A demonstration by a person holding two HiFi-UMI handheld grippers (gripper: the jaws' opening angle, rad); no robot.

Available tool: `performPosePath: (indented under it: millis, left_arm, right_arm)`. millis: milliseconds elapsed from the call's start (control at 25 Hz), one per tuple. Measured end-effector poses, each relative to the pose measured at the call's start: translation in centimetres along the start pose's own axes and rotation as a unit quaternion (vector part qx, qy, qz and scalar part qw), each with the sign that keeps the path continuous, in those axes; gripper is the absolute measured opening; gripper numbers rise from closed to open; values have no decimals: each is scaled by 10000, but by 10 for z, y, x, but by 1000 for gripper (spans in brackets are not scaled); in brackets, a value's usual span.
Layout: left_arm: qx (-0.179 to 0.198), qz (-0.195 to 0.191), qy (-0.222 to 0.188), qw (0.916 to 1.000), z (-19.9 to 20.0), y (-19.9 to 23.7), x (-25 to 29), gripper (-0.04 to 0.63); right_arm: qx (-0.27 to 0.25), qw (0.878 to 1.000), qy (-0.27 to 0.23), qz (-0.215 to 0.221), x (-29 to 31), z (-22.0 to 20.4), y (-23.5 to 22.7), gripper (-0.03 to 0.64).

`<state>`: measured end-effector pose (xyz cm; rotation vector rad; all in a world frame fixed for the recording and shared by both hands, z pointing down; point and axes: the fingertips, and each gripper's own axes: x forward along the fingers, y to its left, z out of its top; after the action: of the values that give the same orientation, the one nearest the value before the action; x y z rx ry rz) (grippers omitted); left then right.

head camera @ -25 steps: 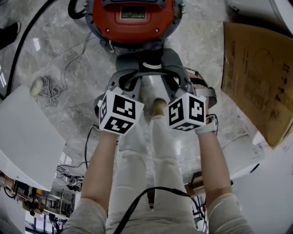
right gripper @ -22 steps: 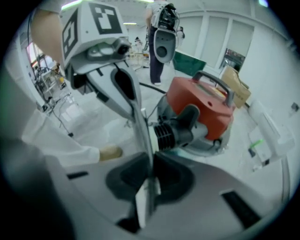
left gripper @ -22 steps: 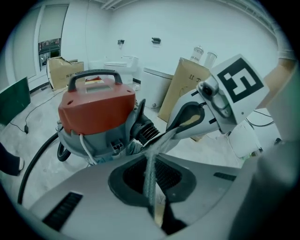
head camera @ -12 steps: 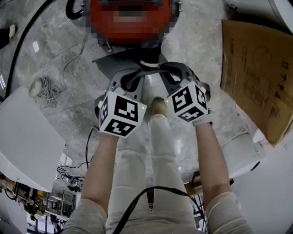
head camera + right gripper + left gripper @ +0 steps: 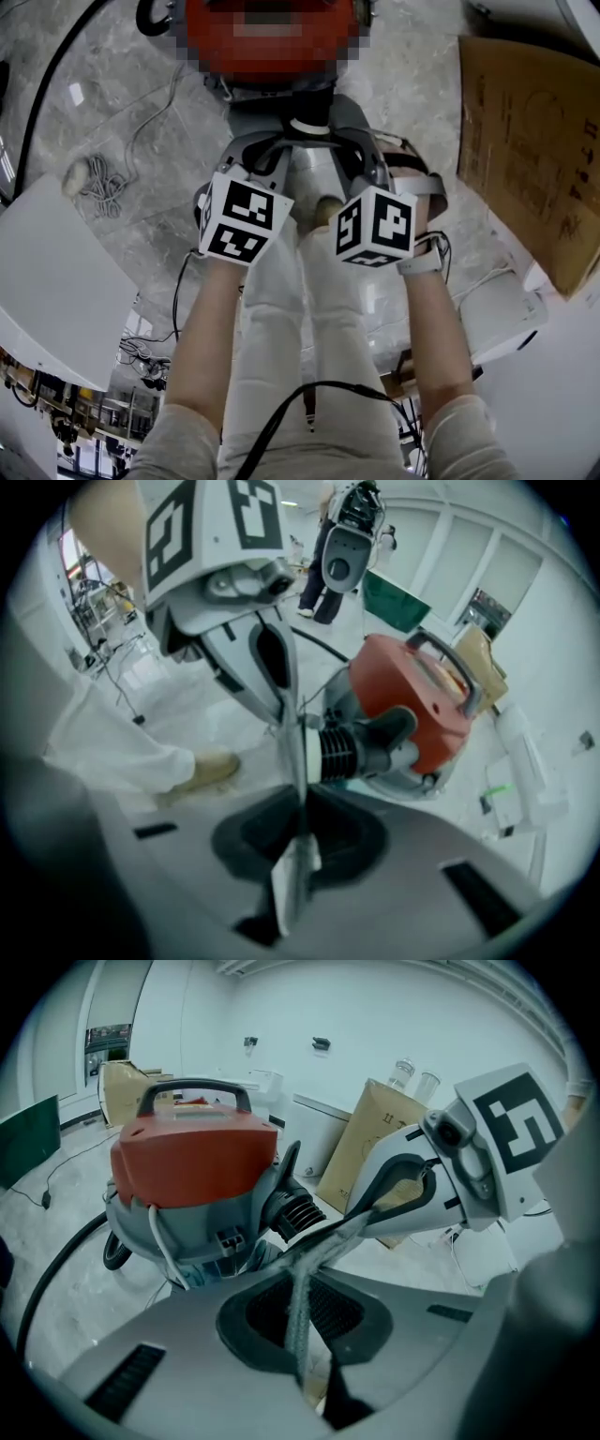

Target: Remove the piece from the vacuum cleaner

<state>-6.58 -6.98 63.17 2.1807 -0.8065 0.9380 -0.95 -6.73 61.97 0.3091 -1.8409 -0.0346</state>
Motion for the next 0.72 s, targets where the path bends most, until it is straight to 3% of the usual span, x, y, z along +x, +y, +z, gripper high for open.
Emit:
performPosePath:
  millis: [280, 720]
  left_arm:
    - [-386, 28, -57, 9992, -9, 0, 6, 37]
    - [-233, 230, 75, 9994, 2, -7, -12, 37]
  right_arm:
    - [-363, 9993, 1, -47, -5, 5, 0, 38]
    - [792, 9942, -633, 371, 6, -4, -1, 40]
